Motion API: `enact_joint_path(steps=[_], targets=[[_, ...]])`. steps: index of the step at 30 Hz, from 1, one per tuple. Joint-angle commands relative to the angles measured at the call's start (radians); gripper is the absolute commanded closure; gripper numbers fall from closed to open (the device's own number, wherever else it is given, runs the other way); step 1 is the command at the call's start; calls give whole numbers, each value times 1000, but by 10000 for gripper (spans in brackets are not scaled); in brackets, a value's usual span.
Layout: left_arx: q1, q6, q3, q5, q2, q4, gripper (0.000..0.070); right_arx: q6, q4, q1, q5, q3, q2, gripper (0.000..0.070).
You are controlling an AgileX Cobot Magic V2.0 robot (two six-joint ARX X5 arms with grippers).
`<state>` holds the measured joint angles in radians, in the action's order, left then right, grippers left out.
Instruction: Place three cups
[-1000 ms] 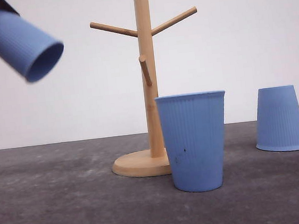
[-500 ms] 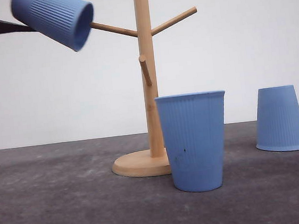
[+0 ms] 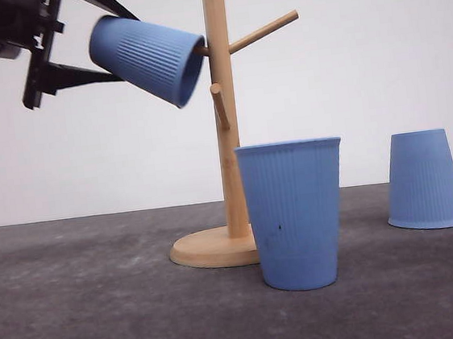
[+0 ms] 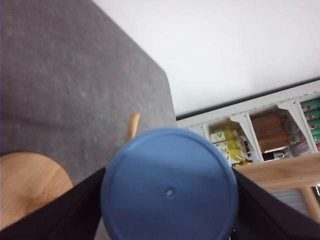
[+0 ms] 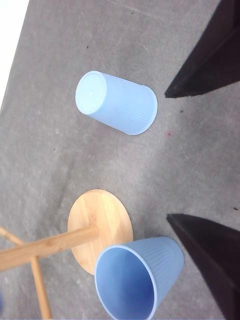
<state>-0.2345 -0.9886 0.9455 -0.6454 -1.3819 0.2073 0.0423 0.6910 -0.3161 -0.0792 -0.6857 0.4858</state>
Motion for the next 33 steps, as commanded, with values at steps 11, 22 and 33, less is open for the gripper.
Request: enact_joint_path(steps=[11,22,33], targets=[[6,0,15,-69,-23,15,90,-36,-13,-4,-2,-14,3,232],[9,146,14,-140,99,-267,105,-43,-13,-4,-2,-14,3,232],[12,567,-21,95,381,-690,226,-108,-14,-4,0,-14,3,232]])
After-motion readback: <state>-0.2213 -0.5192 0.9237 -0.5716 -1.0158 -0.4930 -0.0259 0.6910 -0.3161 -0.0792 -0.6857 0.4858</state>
